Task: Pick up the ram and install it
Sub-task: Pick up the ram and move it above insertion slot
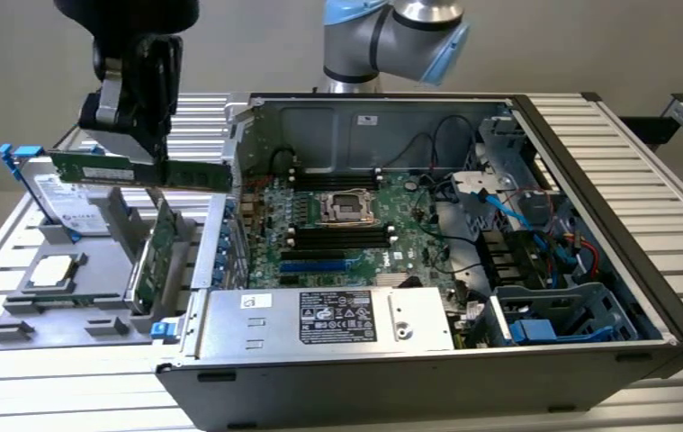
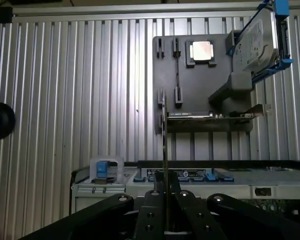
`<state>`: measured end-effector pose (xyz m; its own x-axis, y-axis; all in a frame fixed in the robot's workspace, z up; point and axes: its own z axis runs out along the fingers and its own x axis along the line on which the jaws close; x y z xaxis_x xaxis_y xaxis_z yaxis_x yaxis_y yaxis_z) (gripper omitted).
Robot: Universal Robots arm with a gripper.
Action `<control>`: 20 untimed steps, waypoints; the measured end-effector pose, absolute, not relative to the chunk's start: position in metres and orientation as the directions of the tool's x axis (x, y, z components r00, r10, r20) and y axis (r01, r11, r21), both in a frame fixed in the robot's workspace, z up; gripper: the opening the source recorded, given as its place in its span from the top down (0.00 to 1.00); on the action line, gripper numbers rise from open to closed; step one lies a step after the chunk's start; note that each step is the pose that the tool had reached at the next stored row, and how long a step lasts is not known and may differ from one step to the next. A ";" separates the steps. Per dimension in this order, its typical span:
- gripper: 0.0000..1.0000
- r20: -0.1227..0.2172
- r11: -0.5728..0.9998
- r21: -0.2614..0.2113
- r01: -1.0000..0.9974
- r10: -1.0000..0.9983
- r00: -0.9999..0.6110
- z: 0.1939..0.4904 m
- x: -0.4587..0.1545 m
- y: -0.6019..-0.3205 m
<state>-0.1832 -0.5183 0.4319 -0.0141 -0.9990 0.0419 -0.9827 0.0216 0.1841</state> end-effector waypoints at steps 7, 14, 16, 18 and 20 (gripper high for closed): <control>0.86 0.038 0.021 0.182 -0.983 -0.999 -0.014 0.431 -0.152 -0.517; 0.86 0.037 0.021 0.172 -0.985 -0.999 -0.015 0.427 -0.128 -0.512; 0.86 0.037 0.021 0.172 -0.985 -0.999 -0.014 0.423 -0.123 -0.509; 0.86 0.037 0.020 0.172 -0.985 -0.999 -0.014 0.420 -0.117 -0.505; 0.86 0.037 0.020 0.172 -0.985 -0.999 -0.014 0.416 -0.112 -0.501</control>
